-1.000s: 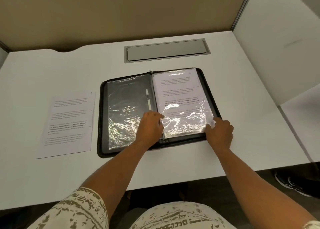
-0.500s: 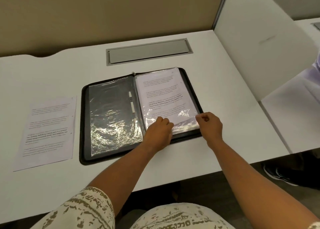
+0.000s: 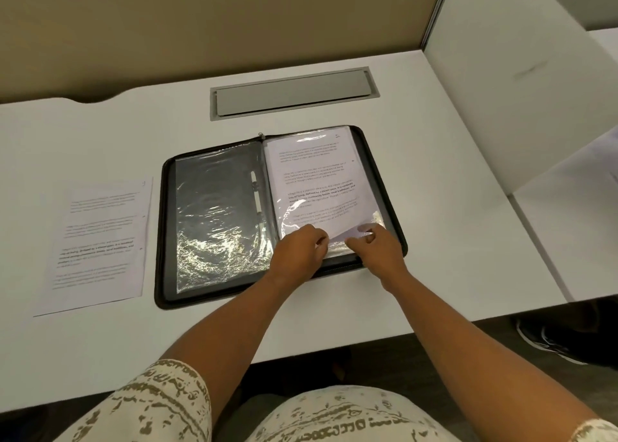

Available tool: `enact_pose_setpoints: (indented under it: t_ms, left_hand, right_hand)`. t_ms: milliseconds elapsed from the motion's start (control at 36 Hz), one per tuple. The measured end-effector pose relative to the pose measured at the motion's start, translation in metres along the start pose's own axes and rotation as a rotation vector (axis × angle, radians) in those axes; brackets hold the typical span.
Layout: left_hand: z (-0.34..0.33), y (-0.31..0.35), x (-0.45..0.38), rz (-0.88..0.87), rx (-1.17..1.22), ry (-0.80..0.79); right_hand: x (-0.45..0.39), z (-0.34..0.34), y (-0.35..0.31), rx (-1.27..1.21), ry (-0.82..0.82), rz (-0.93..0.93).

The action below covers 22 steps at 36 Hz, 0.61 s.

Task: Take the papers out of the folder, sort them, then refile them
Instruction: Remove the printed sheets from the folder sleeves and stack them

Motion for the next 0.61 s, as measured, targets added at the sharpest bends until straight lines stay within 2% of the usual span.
enact_pose_setpoints:
  t_ms: [83,194,361,611]
  left_hand:
    - [0.000,0.001,0.000,-0.022,-0.013,0.004]
    - [0.001,0.002,0.001,-0.039,-0.017,0.001]
    - [0.007,0.005,0.005,-0.039,0.003,0.013]
    - [0.018,-0.009,0.024,0.040,0.034,0.013]
  right_hand:
    - [-0.003,-0.005,-0.005,-0.053,0.069,-0.024]
    - [-0.014,-0.010,0.008,-0.139,0.134,-0.144]
    - [-0.021,-0.003,0.012,-0.102,0.198,-0.175]
    - [-0.005,0.005,0.024,-0.173,0.138,-0.224]
Point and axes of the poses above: each hand's wrist, its own x-axis away from the middle knuckle, its own z-axis out of the back of the hand, y = z × x, the point moved 9 cm from there along -x, towards the middle knuckle, and after that the axes turned 11 degrees about y, right-handed, at the moved point
